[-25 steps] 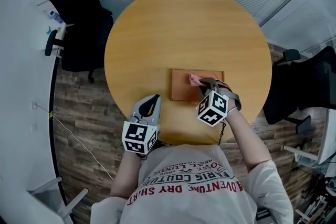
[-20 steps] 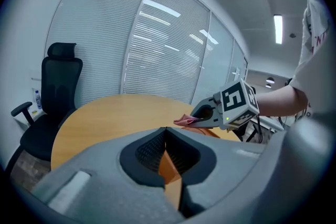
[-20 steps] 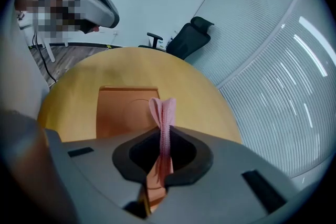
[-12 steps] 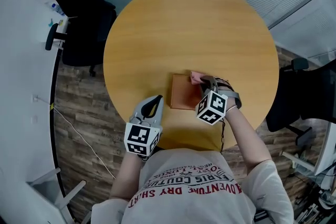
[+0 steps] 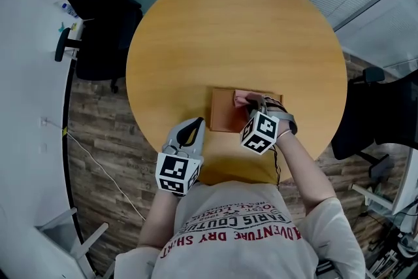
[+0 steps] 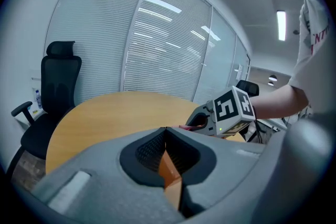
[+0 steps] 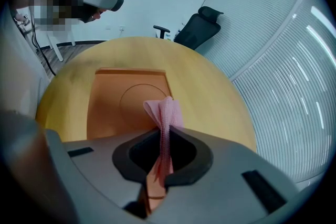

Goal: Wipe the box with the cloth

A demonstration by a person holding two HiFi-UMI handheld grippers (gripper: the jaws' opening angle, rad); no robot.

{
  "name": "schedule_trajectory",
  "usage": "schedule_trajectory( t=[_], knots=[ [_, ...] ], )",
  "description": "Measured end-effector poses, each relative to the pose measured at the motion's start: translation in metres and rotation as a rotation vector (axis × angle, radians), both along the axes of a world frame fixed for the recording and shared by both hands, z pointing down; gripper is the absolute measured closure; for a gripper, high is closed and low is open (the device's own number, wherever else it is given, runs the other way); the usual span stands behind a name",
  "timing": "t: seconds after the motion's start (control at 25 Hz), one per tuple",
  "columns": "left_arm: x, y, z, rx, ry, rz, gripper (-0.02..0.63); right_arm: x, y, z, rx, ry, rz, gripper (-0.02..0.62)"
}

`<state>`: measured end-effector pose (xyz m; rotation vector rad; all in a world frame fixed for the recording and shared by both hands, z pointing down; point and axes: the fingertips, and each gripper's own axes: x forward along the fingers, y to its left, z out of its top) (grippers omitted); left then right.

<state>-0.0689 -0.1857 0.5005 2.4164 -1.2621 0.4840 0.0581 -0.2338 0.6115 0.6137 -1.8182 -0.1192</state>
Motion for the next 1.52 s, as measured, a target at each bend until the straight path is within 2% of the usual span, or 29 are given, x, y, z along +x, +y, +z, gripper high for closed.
schedule_trajectory(
  t=[0.84,1.32,1.52],
  knots=[
    [-0.006,0.04,-0.032,0.068,0.02,0.091,0.597,-0.011,0.088,0.0,-0.062,-0.007,0.02,0.565],
    [-0.007,0.075,-0.024,0.05,0.079,0.134,0.597,-0.021,0.157,0.004,-0.097,0.027,0.005,0.565],
    [-0.005,0.083,-0.023,0.05,0.078,0.138,0.597,-0.014,0.167,-0.002,-0.084,-0.002,0.034,0.565]
  ],
)
